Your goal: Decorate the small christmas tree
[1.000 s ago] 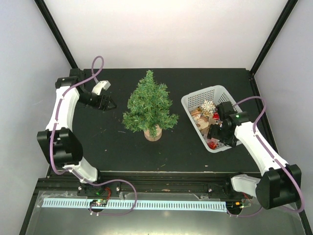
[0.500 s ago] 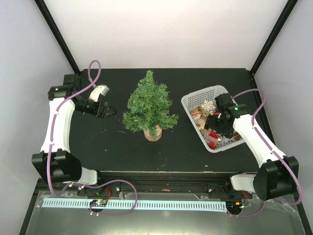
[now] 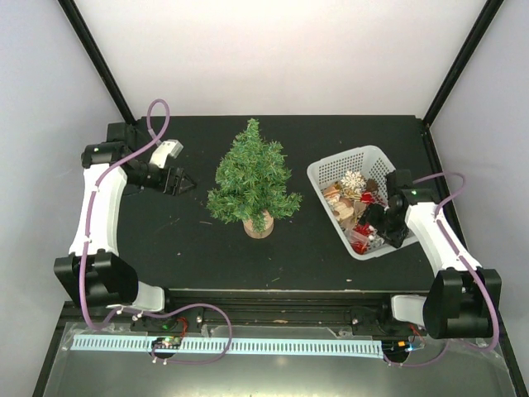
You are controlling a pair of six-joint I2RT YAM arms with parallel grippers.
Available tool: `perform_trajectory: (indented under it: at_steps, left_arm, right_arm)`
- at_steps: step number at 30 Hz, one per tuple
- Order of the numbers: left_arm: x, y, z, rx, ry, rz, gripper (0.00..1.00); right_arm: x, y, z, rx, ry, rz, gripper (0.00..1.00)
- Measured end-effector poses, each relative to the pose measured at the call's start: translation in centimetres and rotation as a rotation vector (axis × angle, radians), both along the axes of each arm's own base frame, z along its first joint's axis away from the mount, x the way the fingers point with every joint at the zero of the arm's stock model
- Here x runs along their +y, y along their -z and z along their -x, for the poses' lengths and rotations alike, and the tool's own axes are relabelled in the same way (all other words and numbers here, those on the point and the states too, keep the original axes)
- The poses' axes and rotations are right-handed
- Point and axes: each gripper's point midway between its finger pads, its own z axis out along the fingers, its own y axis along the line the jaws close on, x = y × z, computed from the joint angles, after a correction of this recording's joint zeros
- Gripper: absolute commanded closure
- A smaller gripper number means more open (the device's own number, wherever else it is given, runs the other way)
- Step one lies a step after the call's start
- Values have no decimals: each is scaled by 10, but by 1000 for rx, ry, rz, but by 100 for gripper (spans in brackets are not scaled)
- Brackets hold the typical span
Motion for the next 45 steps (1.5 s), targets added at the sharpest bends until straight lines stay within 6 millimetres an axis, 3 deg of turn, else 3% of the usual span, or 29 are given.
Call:
perform_trajectory:
  at_steps: [9,14,17,21,26,31,37,45]
  left_arm:
    - [0,10,-11,24,-4,15,25]
    - [-1,18,-16,52,-2,37,25]
    - [-2,23,-16,66,-1,44,25]
    - [-2,26,-16,73,-1,47,25]
    - [-4,26,-18,71,2,58,25]
    - [-5,28,-18,71,4,66,25]
    - [-6,36,-13,85,0,71,25]
    - [-6,29,-12,44,-8,67,26]
  right_arm:
    - [13,4,21,-15,26,-84,19]
    - [30,10,46,24,10,-147,19]
    - [43,6,51,29,-25,-174,20]
    - [63,-2,46,29,-92,-193,22]
    - [102,-15,25,2,-186,-268,24]
    - [120,-18,11,-1,-208,-313,23]
    - [97,-34,-17,-52,-161,-167,23]
    - [21,-31,-27,-27,37,8,33]
